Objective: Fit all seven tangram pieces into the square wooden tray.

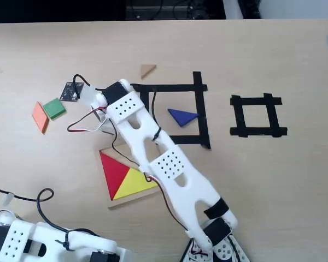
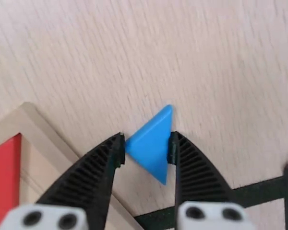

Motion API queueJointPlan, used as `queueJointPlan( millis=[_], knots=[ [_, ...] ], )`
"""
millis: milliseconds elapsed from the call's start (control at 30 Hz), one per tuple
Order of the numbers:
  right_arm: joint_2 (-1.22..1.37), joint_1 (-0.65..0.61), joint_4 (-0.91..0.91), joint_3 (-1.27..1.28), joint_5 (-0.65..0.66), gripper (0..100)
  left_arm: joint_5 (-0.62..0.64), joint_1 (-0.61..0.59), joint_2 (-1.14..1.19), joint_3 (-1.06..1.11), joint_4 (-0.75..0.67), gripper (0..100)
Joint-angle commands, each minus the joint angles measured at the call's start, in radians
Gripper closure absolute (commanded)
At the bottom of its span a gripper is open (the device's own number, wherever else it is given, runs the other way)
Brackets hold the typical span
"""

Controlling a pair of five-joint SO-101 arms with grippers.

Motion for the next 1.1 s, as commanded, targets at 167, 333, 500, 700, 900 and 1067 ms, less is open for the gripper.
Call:
queueJointPlan(
  millis=[167, 333, 500, 700, 900, 1067],
  knots=[
    [-0.010, 0.002, 0.003, -0.001, 0.009, 92.7, -0.008, 0.007, -0.008, -0.004, -0.015, 86],
    [-0.012, 0.002, 0.003, -0.001, 0.009, 98.6, -0.008, 0.007, -0.008, -0.004, -0.015, 86],
    [-0.010, 0.002, 0.003, -0.001, 0.009, 98.6, -0.008, 0.007, -0.008, -0.004, -0.015, 86],
    [-0.013, 0.002, 0.003, -0.002, 0.009, 98.6, -0.008, 0.007, -0.008, -0.004, -0.015, 86],
    [-0.050, 0.018, 0.058, -0.076, 0.009, 98.7, -0.008, 0.008, -0.008, -0.004, -0.015, 86],
    [-0.067, 0.015, 0.081, -0.096, 0.009, 98.7, -0.008, 0.010, -0.008, -0.004, -0.015, 86]
  ],
)
